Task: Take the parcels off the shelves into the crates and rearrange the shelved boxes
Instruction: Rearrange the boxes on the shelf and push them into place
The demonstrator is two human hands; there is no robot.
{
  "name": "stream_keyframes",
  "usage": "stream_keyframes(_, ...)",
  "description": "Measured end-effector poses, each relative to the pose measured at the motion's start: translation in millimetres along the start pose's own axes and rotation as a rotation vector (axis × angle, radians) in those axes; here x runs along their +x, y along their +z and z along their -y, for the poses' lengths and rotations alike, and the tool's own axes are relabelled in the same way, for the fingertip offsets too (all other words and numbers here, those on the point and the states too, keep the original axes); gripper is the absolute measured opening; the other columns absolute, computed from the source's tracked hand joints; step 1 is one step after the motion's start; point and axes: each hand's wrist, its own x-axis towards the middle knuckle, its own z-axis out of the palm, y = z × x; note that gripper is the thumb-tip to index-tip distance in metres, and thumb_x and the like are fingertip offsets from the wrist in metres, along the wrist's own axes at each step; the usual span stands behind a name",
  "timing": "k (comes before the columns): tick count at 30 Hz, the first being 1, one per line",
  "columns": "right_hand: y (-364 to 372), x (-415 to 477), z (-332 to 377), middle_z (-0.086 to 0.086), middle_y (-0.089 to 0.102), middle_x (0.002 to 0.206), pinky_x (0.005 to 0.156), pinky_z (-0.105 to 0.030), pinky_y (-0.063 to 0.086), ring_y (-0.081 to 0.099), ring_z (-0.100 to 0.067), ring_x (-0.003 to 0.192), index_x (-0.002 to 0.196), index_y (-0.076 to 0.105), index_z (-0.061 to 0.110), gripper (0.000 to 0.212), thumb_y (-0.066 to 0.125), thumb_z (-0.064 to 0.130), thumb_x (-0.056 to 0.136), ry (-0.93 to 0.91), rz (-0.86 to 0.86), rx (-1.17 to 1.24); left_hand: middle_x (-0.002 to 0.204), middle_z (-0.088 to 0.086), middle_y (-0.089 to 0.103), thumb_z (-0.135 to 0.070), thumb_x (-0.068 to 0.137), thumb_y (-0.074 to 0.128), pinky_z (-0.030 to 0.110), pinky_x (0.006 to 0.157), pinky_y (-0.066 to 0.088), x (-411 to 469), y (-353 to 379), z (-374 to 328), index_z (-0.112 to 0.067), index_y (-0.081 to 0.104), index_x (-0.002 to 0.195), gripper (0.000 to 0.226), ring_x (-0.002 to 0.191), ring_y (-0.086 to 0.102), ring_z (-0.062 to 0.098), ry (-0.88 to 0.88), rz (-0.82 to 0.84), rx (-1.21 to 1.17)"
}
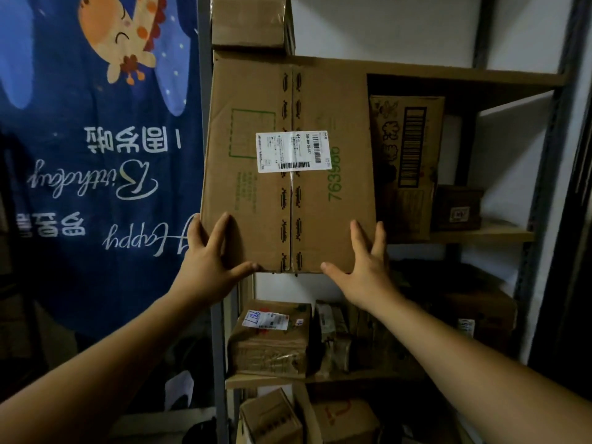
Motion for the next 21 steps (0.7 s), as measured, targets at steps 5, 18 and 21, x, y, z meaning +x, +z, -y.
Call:
stream_keyframes(5,0,-2,1,0.008,-0.032,0.151,0.114,-0.044,0.023,-0.004,-0.029,0.145,0.148,-0.008,0.043,0.096,0.06,0.057,0.082,-0.008,-0.005,0.002,0.15,-0.014,-0.024,-0.056,0.072,0.068,0.047,0.115,0.023,-2,4,5,-0.043,-0.005,0.147,0.106,0.142,0.013,0.031,0.0,-0.009,0.003)
stream_keyframes(18,-39,21,34,0.008,-0.005,0.156,0.113,-0.042,0.021,0.004,-0.022,0.144,0.144,0.032,0.027,0.062,0.052,0.049,0.09,-0.206,-0.162,0.026,0.155,0.003,0.008,-0.053,0.091,0.042,0.054,0.111,0.023,24,-42,-40,-0.035,0.035,0.139,0.052,0.14,0.012,0.037,0.075,-0.085,0.26)
stream_keyframes(21,-49,35,40,0.004,0.003,0.155,0.112,-0.042,0.024,0.01,-0.025,0.143,0.139,0.039,0.025,0.053,0.052,0.045,0.092,-0.267,-0.18,0.024,0.151,0.006,0.021,-0.049,0.092,0.043,0.052,0.111,0.024,35,-54,-49,-0.031,0.042,0.136,0.048,0.139,0.016,0.034,0.131,-0.125,0.24)
